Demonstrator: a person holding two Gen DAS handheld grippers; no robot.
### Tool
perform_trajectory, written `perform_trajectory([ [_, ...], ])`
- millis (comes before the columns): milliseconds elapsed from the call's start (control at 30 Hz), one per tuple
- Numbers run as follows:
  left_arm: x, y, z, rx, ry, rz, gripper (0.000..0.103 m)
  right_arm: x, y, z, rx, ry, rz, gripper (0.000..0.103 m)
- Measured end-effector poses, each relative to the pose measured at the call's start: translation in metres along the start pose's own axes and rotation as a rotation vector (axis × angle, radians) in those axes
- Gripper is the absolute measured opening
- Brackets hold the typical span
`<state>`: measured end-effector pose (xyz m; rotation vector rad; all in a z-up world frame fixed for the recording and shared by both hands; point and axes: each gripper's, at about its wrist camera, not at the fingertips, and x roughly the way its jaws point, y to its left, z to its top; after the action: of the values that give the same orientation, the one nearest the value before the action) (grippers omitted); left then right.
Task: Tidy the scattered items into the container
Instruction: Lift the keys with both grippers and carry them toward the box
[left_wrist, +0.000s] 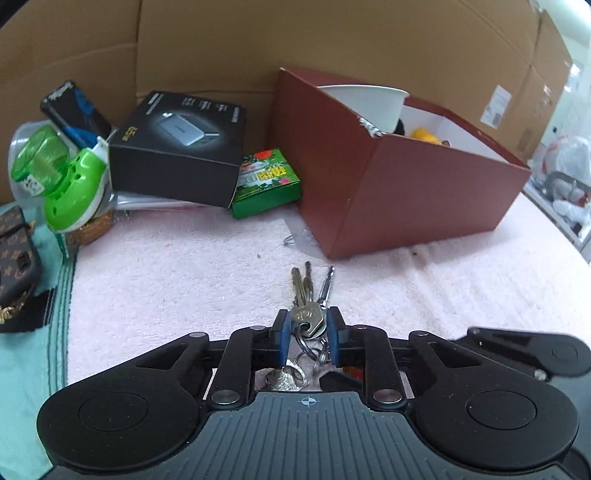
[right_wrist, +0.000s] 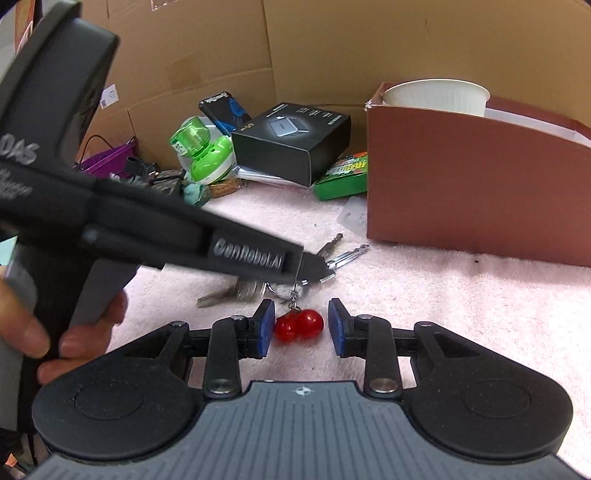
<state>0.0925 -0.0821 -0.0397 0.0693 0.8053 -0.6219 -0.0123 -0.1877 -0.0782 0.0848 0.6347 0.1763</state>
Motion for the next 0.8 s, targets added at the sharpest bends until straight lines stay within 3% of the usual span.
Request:
perform_trajectory([
  [33,0.001,0.001,0.000,-0.006,0.001,-0.002,0.019,0.000,-0.002,0.000,0.005,-0.002,0.004,0.036],
  [67,0.002,0.004,0.001,-0.021,0.001,-0.007,0.032,0.000,-0.003,0.000,0.010,-0.004,0.010,0.037],
  [133,0.006,0.007,0.003,-0.037,0.000,-0.024,0.042,0.002,-0.004,0.002,0.010,-0.003,0.022,0.045],
  [200,0.008,0.007,0.005,-0.028,0.005,-0.028,0.040,0.006,0.001,0.003,-0.014,-0.001,0.018,0.048],
  [267,0.008,0.005,0.007,-0.008,0.013,-0.019,0.026,0.010,0.004,0.006,-0.037,0.002,0.008,0.049],
  [300,0.008,0.005,0.007,-0.002,0.016,-0.020,0.024,0.012,0.004,0.007,-0.034,0.002,0.010,0.049],
  [467,0.008,0.008,0.008,-0.021,0.022,-0.023,0.025,0.025,-0.004,0.017,0.008,-0.002,0.031,0.052],
  [600,0.002,0.004,0.005,-0.008,0.024,-0.019,0.019,0.020,0.006,0.014,-0.033,-0.008,0.000,0.042],
  [800,-0.012,-0.004,-0.006,-0.019,0.009,-0.014,0.019,0.008,0.006,0.007,-0.006,-0.015,0.025,0.040],
])
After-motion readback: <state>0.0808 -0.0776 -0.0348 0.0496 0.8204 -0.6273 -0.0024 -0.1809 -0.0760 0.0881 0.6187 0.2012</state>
